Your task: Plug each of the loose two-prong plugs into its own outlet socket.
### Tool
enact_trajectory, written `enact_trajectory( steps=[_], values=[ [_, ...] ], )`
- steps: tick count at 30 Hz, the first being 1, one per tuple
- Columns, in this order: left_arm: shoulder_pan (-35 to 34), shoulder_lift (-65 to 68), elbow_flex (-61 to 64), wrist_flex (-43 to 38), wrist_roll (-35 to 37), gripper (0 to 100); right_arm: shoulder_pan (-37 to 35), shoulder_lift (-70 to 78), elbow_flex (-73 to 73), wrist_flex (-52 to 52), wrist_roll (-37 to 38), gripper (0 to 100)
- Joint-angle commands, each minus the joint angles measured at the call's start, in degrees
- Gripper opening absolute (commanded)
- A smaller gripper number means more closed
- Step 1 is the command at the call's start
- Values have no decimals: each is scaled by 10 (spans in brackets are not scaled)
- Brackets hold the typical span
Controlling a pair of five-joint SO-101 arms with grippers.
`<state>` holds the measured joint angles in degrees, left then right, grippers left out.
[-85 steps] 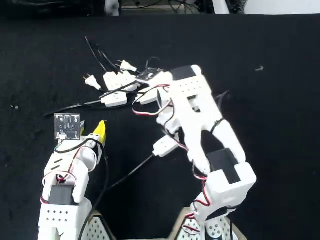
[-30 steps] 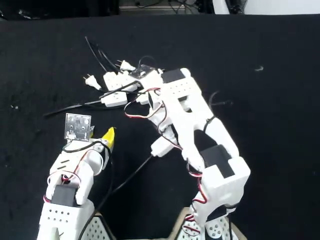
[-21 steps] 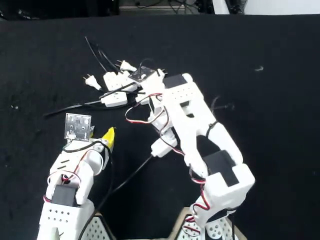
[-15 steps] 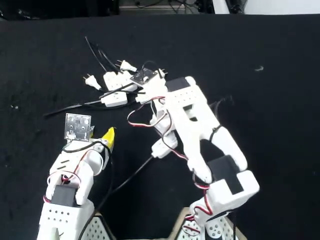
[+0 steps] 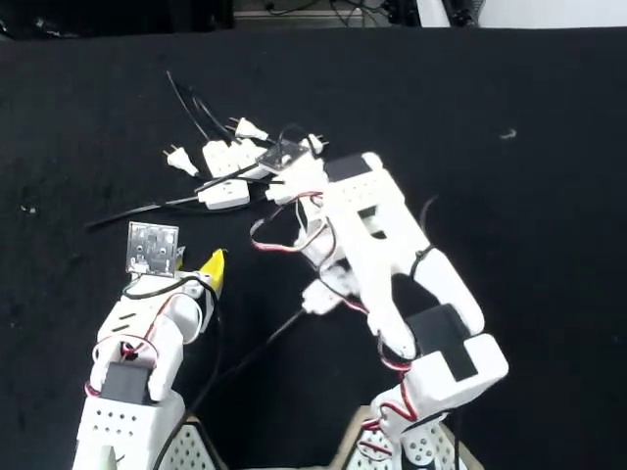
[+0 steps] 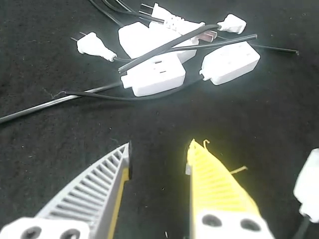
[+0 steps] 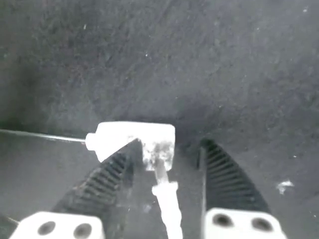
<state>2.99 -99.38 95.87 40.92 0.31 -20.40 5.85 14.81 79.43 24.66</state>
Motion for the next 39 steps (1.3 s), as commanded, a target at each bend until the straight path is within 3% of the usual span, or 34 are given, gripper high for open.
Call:
enact_trajectory(
  steps=[1,4,7,14,22,31,39],
  values=[
    [5,-7,-3,2,1,191,3,-76,-58,50,7,178],
    [5,-7,-3,2,1,191,8,-135,-62,90,14,178],
    [5,-7,-3,2,1,191,43,-193,-30,114,73,179],
    [5,-7,-3,2,1,191,114,-309,174,108,183,180],
    [5,-7,-3,1,1,191,131,-385,413,-33,215,180],
    [5,-7,-3,1,0,191,227,-393,445,-84,339,180],
    [5,-7,-3,1,0,191,205,-384,464,-127,380,180]
  ],
)
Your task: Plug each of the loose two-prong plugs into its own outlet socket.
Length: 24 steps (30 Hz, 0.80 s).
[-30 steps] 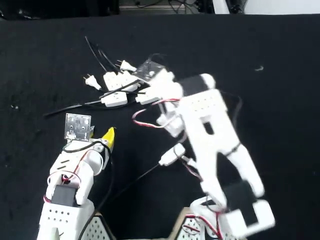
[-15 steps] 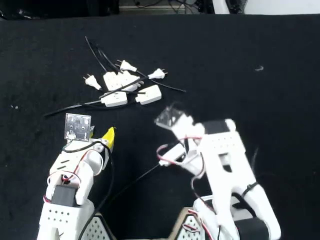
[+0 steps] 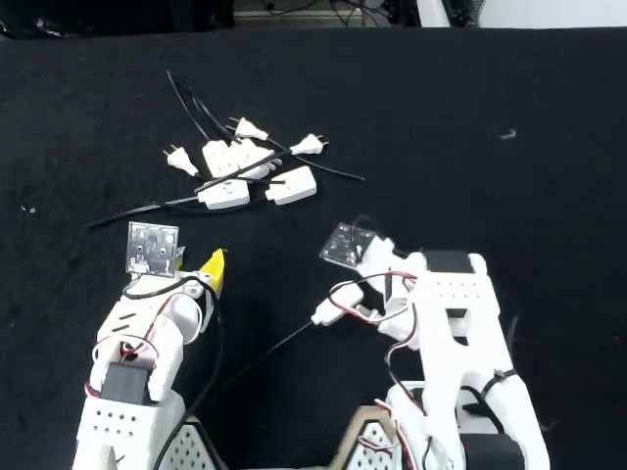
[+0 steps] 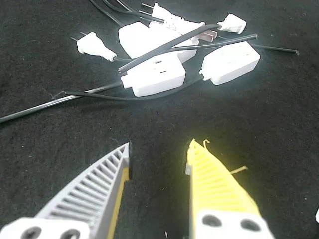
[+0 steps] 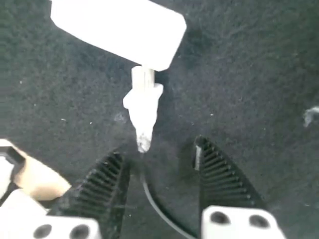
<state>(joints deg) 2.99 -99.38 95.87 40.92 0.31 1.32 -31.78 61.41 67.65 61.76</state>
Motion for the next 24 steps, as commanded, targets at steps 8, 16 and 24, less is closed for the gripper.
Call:
enact_trajectory(
  steps=[8,16,24],
  values=[
    [5,-7,-3,1,0,191,-24,110,-20,-57,-11,180],
    [5,-7,-2,1,0,191,15,173,-78,-91,-40,20],
    [5,-7,-3,1,0,191,75,126,-218,25,-95,11]
  ],
)
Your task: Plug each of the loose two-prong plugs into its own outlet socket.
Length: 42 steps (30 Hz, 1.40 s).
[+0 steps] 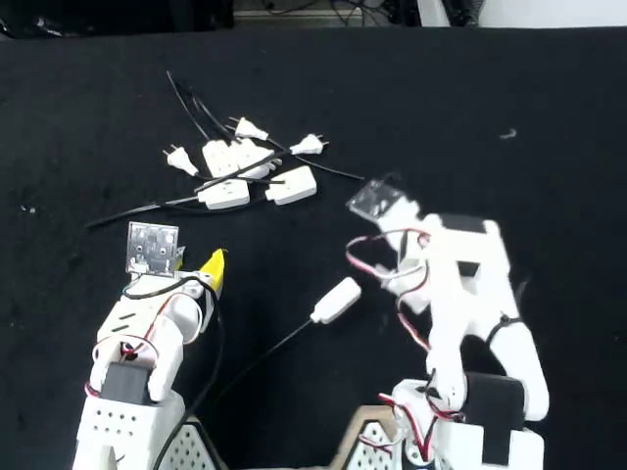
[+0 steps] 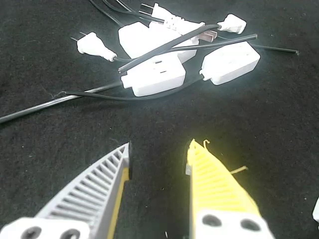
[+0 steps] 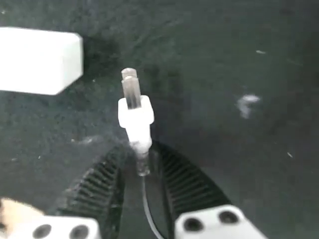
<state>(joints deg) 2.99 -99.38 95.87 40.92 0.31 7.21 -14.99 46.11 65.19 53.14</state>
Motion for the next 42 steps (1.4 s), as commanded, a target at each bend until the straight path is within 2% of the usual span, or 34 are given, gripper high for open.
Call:
enact_trajectory(
  steps=[1,5,10,13,22,25,29,37,42],
  values=[
    [5,-7,-3,1,0,191,14,-55,-75,67,-10,11],
    [5,-7,-3,1,0,191,-17,-93,-80,88,-52,11],
    [5,-7,-3,1,0,191,-126,-97,-17,111,-64,11],
    [5,-7,-3,1,0,191,-163,-101,0,129,-62,11],
    [4,-7,-3,1,0,191,-144,-164,-14,170,-25,11],
    [4,-7,-3,0,0,191,-145,-196,23,203,30,11],
    [4,-7,-3,0,0,191,-142,-216,75,199,75,11],
    [4,-7,-2,0,0,191,-143,-214,133,120,78,11],
    [4,-7,-2,0,0,191,-142,-177,116,106,75,11]
  ],
)
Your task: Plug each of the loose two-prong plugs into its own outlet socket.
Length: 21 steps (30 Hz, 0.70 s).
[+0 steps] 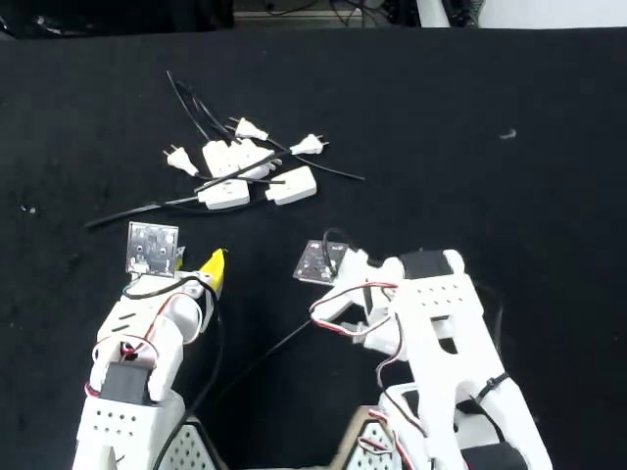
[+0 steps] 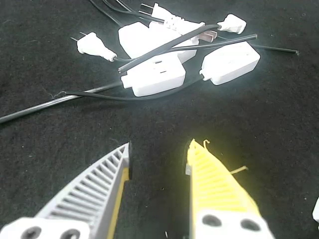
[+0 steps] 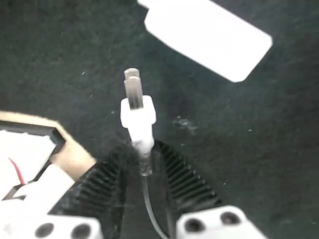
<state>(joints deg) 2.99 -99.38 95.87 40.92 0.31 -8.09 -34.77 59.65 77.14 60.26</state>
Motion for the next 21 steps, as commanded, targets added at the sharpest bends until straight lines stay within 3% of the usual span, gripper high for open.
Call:
enact_trajectory(
  steps=[1,7,13,21],
  values=[
    [4,-7,-3,0,0,191,11,41,-29,-15,1,11],
    [4,-7,-3,0,0,191,14,171,-136,-24,-47,11],
    [4,-7,-3,0,0,191,5,216,-207,-29,-49,11],
    [4,-7,-3,0,0,191,-9,312,-269,-92,-118,11]
  ],
)
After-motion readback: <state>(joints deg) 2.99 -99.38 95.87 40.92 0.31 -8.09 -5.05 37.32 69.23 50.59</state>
